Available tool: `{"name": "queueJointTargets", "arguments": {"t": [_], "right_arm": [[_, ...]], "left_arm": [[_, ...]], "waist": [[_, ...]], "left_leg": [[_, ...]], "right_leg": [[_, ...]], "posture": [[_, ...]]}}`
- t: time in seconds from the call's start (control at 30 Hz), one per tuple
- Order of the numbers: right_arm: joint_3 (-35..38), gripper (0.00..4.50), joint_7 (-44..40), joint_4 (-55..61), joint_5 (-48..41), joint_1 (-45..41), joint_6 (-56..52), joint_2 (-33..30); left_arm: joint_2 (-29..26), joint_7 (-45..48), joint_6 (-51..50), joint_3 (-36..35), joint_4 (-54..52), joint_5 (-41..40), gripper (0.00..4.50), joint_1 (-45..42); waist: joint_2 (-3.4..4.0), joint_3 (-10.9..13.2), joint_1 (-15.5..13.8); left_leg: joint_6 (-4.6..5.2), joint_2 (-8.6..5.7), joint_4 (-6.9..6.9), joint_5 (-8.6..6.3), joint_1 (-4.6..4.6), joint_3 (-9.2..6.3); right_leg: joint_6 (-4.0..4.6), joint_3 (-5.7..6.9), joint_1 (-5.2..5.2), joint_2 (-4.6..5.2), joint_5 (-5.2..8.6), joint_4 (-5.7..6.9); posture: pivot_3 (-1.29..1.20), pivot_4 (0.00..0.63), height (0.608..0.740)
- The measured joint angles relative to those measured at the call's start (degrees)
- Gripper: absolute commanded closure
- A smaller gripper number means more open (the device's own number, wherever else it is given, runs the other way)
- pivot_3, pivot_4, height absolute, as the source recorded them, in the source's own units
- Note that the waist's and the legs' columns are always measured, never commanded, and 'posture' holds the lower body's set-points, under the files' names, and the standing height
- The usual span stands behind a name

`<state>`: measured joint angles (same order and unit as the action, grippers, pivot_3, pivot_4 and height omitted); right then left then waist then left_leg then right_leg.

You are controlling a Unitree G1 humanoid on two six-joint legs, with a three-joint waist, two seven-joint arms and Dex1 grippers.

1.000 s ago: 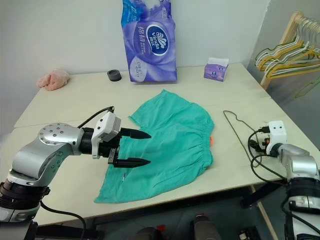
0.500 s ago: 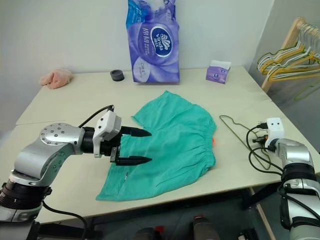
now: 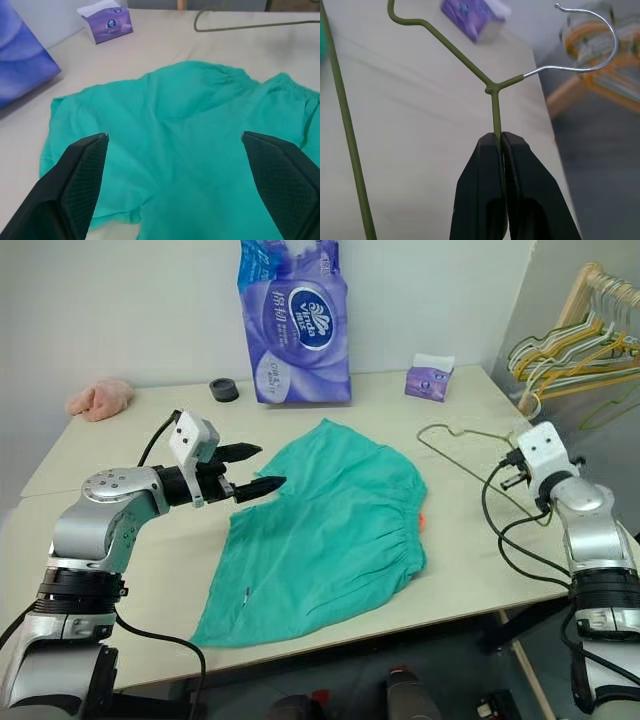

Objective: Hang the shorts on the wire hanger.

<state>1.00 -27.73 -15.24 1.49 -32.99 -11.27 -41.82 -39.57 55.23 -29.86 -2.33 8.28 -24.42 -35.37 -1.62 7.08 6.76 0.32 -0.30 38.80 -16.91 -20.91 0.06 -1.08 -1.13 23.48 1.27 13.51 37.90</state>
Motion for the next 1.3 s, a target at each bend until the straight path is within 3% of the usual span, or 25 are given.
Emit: {"name": "queueJointTargets", "arguments": {"t": [0.13, 0.33, 0.8, 0.9, 1.3], "right_arm": [[-6.7, 4.46, -6.9, 9.6, 2.0, 0.6, 8.9, 0.0], [-13.6, 4.46, -13.6, 17.6, 3.6, 0.3, 15.7, 2.1], [-15.8, 4.46, -17.7, 20.5, 4.2, -6.0, 18.4, 6.8], [-15.8, 4.5, -18.2, 21.5, 4.1, -6.0, 18.3, 7.1], [-15.6, 4.5, -18.5, 22.8, 4.0, -6.0, 16.5, 8.5]], "left_arm": [[-2.3, 7.3, -7.8, -0.2, -1.5, -5.9, 0.0, -0.3], [-6.0, 14.5, -9.7, 2.7, -2.0, -5.7, 0.0, -0.7], [-9.2, 22.3, -9.2, 8.8, -6.8, -3.1, 0.0, 2.8], [-8.9, 21.7, -9.3, 8.8, -6.6, -3.0, 0.64, 2.8], [-8.7, 21.9, -9.4, 9.3, -7.4, -2.8, 4.4, 3.6]], "waist": [[0.03, 0.0, 0.9], [0.03, 0.0, 1.1], [0.09, 0.1, 1.2], [0.09, 0.1, 1.2], [0.1, 0.1, 1.3]], "left_leg": [[-0.03, 0.0, 0.0, -0.02, 0.0, -0.04], [-0.06, -0.02, 0.02, -0.03, -0.01, -0.09], [-0.1, -0.01, 0.03, -0.06, 0.0, -0.11], [-0.09, -0.01, 0.03, -0.06, 0.0, -0.11], [-0.09, 0.0, 0.03, -0.06, 0.0, -0.12]], "right_leg": [[-0.02, 0.03, 0.01, -0.04, 0.02, 0.01], [0.0, 0.09, 0.0, -0.03, 0.01, 0.01], [0.12, 0.1, 0.02, 0.01, 0.07, 0.07], [0.12, 0.1, 0.03, 0.01, 0.07, 0.07], [0.12, 0.1, 0.03, 0.01, 0.07, 0.07]], "posture": [[-0.19, 0.099, 0.74], [-0.19, 0.1, 0.74], [-0.2, 0.101, 0.74], [-0.2, 0.102, 0.74], [-0.2, 0.107, 0.74]]}}
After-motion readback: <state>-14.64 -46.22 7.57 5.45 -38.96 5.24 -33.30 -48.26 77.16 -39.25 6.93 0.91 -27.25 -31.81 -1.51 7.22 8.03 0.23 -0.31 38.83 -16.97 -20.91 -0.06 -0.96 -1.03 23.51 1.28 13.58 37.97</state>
